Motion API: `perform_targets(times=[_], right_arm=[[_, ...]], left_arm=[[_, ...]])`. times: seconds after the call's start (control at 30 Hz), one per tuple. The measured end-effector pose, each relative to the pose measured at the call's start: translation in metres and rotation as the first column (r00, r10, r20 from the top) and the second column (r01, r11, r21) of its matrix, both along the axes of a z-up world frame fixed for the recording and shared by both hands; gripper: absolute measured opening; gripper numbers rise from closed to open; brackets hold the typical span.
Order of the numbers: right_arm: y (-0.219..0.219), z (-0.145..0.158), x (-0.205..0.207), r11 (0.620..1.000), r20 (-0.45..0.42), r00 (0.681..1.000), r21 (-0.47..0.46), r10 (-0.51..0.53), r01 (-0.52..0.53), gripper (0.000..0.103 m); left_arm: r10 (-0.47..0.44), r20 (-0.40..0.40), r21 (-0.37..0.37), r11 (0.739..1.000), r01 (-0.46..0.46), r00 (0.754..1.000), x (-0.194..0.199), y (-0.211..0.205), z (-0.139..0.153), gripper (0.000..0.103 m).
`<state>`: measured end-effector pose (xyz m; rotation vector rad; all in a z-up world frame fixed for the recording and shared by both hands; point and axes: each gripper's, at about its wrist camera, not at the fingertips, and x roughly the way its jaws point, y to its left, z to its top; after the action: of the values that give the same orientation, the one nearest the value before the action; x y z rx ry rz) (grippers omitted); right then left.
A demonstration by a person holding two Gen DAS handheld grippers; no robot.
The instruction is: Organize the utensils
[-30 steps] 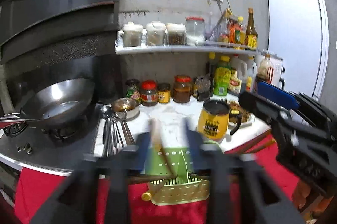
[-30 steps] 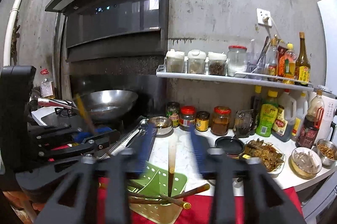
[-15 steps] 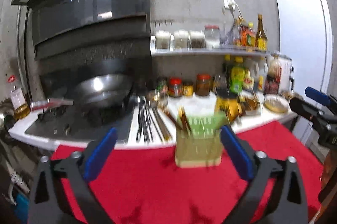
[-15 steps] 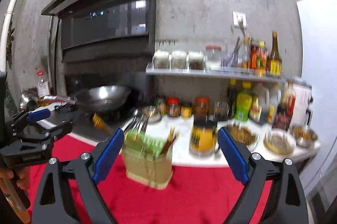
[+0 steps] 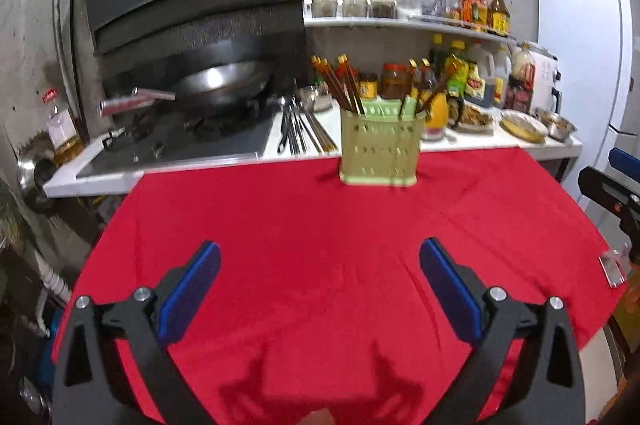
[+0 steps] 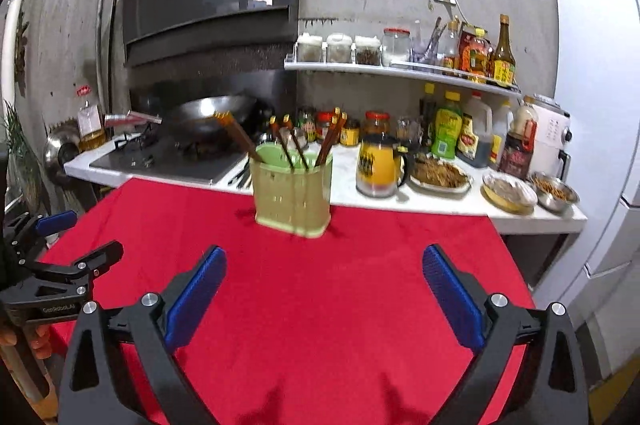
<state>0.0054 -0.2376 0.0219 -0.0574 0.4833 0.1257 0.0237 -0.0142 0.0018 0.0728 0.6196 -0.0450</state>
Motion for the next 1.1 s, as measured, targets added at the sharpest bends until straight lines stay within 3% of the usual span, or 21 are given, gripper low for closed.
perform_targets(times=[0.13, 0.4, 1.1], right_arm=[[0.001, -0.010, -0.023, 0.999, -0.035, 0.999, -0.025, -0.031, 0.030, 0.097], [-0.010, -0.013, -0.045, 0.997, -0.040, 0.996, -0.024, -0.077, 0.076, 0.097], [-0.018, -0.020, -0.032, 0.996, -0.066, 0.994, -0.013, -0.090, 0.090, 0.097]], left_arm=[[0.000, -0.027, -0.044, 0.999, -0.002, 1.000, -0.022, 0.003, -0.003, 0.097], [0.005, -0.057, -0.051, 0.999, -0.008, 0.998, -0.035, 0.006, -0.003, 0.097], [0.011, -0.078, -0.032, 0.999, -0.014, 0.997, -0.022, 0.009, -0.009, 0.097]])
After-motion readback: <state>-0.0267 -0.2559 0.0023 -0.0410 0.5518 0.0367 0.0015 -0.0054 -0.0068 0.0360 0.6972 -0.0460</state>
